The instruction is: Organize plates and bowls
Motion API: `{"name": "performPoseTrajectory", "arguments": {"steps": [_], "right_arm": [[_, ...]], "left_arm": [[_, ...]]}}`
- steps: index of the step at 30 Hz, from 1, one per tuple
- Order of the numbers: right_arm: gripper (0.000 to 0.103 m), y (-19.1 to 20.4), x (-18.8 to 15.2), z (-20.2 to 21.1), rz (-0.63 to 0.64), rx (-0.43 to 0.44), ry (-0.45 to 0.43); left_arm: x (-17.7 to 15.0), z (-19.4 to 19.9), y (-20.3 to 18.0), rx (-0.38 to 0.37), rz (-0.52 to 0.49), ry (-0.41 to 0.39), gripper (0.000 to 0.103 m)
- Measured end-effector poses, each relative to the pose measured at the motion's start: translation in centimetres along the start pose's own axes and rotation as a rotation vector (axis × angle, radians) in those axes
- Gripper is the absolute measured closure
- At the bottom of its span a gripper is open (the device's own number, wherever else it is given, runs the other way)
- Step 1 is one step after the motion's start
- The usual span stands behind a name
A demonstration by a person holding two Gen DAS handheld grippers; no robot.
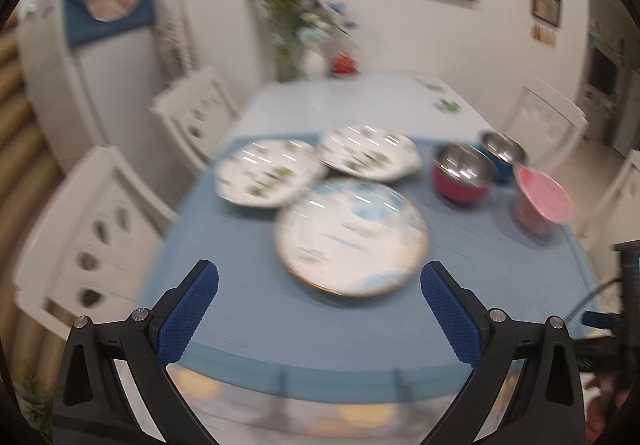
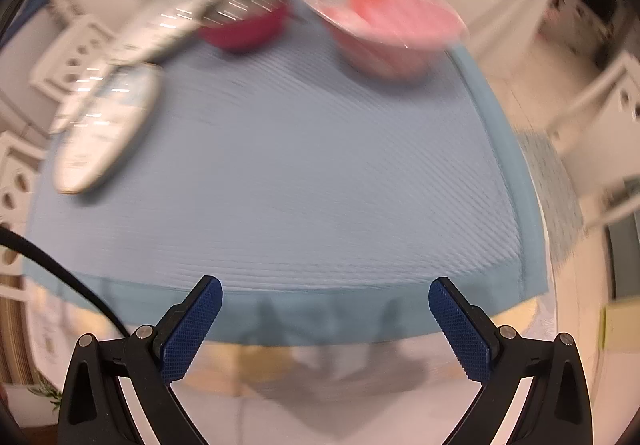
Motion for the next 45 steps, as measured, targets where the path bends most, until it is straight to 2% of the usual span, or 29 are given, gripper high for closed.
{"name": "performPoseTrajectory", "arguments": {"steps": [3, 7, 9, 10, 12, 13, 16, 19, 22, 25, 27, 29, 30, 33, 35, 39, 45], "right_arm": [[0.000, 5.7, 1.3, 5.2, 0.077, 0.017, -0.151], [0.000, 10.5, 2.5, 12.6, 0.057, 0.059, -0.383], [0.000, 13.9, 3.0, 14.4, 0.096, 0.099, -0.479], [0.000, 15.7, 3.0, 13.9, 0.127, 0.100, -0.473], [0.000, 17.8, 2.7, 12.0, 0.187, 0.063, -0.380], [0.000, 18.7, 2.7, 11.4, 0.194, 0.061, -0.364], [0.000, 19.8, 3.3, 11.3, 0.194, 0.060, -0.375], [0.000, 20.7, 5.1, 10.9, 0.189, 0.019, -0.360], [0.000, 19.1, 7.3, 10.5, 0.116, -0.032, -0.324], [0.000, 17.4, 8.3, 9.6, -0.020, -0.090, -0.293], [0.000, 16.2, 7.4, 8.0, -0.098, -0.122, -0.235], [0.000, 15.4, 5.5, 6.0, -0.153, -0.106, -0.148], [0.000, 15.3, 4.4, 5.0, -0.169, -0.088, -0.100], [0.000, 15.3, 2.9, 3.4, -0.169, -0.100, -0.035], [0.000, 15.5, 2.8, 3.3, -0.159, -0.108, -0.035], [0.000, 15.9, 3.3, 4.4, -0.129, -0.142, -0.103], [0.000, 16.7, 4.0, 5.3, -0.091, -0.161, -0.146]], "left_arm": [[1.1, 0.9, 4.1, 0.029, 0.033, -0.033, 0.002], [2.0, 2.6, 6.3, 0.043, 0.048, -0.107, 0.001], [2.5, 2.6, 6.8, 0.050, 0.042, -0.127, 0.001], [2.7, 2.6, 7.1, 0.051, 0.040, -0.133, 0.001], [2.7, 2.3, 7.4, 0.034, 0.033, -0.137, 0.001], [2.7, 1.9, 7.7, 0.025, 0.028, -0.137, 0.001], [2.7, 1.6, 8.4, 0.028, 0.016, -0.140, 0.001], [3.1, 0.4, 9.5, 0.011, 0.026, -0.128, 0.001], [3.4, -0.7, 10.2, -0.024, 0.055, -0.117, 0.001], [3.3, -2.1, 10.4, -0.036, 0.067, -0.088, 0.001], [2.8, -3.2, 10.2, -0.052, 0.060, -0.062, 0.001], [2.5, -4.0, 10.1, -0.072, 0.060, -0.033, 0.001], [2.4, -4.4, 9.9, -0.094, 0.066, -0.024, 0.001], [2.3, -5.2, 9.3, -0.148, 0.078, 0.001, 0.001], [2.1, -5.5, 8.8, -0.170, 0.075, 0.010, 0.001], [1.8, -5.8, 8.1, -0.190, 0.047, 0.023, 0.001], [2.1, -5.9, 7.7, -0.222, 0.042, 0.029, 0.001]]}}
Point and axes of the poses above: each gripper's, at about its wrist camera, not at the fingertips, and z roughly against the way its jaws point, y to its left, x to its top, the point moved 7 cm from there along -z, roughly the way its jaws point, and after that the axes turned 12 degrees about -z, right-handed, at the moved point
